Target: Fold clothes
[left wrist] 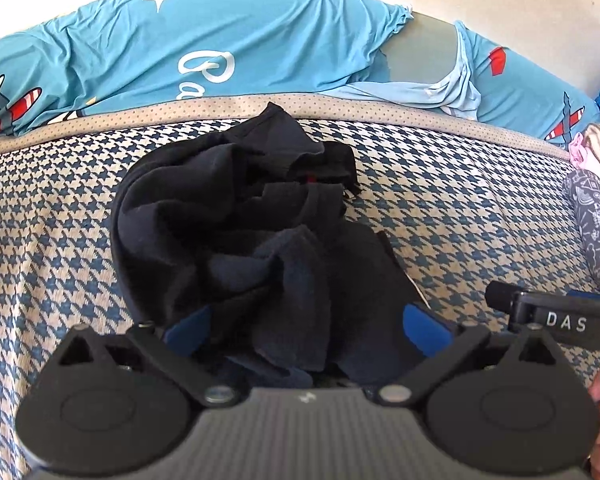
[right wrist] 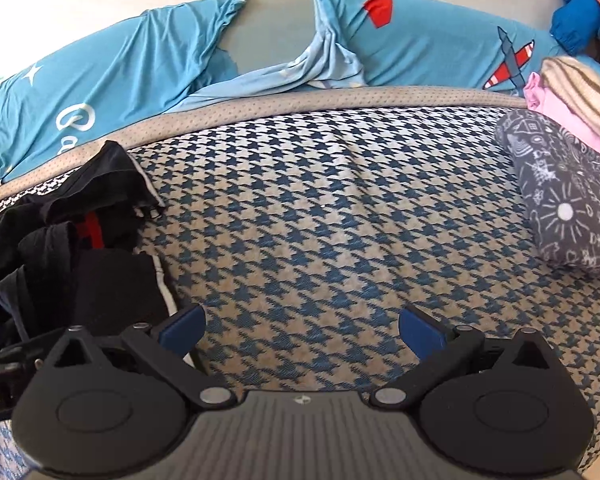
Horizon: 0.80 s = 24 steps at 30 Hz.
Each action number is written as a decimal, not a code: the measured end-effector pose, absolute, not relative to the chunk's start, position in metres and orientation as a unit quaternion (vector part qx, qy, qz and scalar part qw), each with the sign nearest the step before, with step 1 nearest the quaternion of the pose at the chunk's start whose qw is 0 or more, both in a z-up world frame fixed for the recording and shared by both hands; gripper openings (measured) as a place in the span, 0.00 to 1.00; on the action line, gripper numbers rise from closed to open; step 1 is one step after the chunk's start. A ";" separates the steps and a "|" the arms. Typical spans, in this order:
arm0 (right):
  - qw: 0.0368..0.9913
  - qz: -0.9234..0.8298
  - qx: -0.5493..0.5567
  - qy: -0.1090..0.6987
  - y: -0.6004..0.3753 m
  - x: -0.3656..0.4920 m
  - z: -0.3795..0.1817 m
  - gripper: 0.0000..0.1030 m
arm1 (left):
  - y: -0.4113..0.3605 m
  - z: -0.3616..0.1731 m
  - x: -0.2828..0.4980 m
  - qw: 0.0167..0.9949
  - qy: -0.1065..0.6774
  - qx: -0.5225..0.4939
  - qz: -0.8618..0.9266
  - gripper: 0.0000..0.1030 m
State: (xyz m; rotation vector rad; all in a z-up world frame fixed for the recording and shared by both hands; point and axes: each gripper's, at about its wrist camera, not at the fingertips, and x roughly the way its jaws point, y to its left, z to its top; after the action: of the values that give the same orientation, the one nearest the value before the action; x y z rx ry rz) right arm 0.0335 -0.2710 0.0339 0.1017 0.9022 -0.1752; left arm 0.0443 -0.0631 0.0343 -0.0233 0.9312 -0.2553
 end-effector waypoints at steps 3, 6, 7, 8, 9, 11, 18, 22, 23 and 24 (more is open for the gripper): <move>0.894 -0.076 0.052 0.438 -0.267 0.034 0.035 1.00 | -0.063 0.035 0.045 0.885 0.449 -0.014 -0.122 1.00; 0.893 -0.069 0.058 0.441 -0.265 0.036 0.036 1.00 | -0.063 0.035 0.045 0.884 0.450 -0.018 -0.121 1.00; 0.893 -0.067 0.059 0.440 -0.264 0.036 0.036 1.00 | -0.063 0.035 0.045 0.884 0.451 -0.019 -0.121 1.00; 0.894 -0.066 0.060 0.440 -0.263 0.036 0.037 1.00 | -0.062 0.035 0.045 0.884 0.451 -0.020 -0.121 1.00; 0.894 -0.064 0.060 0.439 -0.262 0.037 0.037 1.00 | -0.062 0.034 0.045 0.884 0.451 -0.021 -0.121 1.00; 0.895 -0.062 0.061 0.438 -0.260 0.037 0.038 1.00 | -0.062 0.034 0.045 0.884 0.451 -0.022 -0.120 1.00; 0.894 -0.060 0.064 0.439 -0.257 0.038 0.039 1.00 | -0.060 0.034 0.046 0.883 0.453 -0.029 -0.119 1.00; 0.888 -0.056 0.067 0.452 -0.256 0.040 0.035 1.00 | -0.057 0.033 0.047 0.881 0.458 -0.029 -0.113 1.00; 0.885 -0.054 0.069 0.457 -0.255 0.040 0.034 1.00 | -0.057 0.033 0.047 0.882 0.459 -0.025 -0.108 1.00; 0.883 -0.052 0.067 0.462 -0.254 0.040 0.032 1.00 | -0.057 0.033 0.047 0.883 0.458 -0.021 -0.103 1.00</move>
State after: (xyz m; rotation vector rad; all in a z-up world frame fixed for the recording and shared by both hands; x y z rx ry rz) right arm 0.0405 -0.2543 0.0322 0.1396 0.9614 -0.1093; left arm 0.0472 -0.0569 0.0326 -0.0434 0.9527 -0.2140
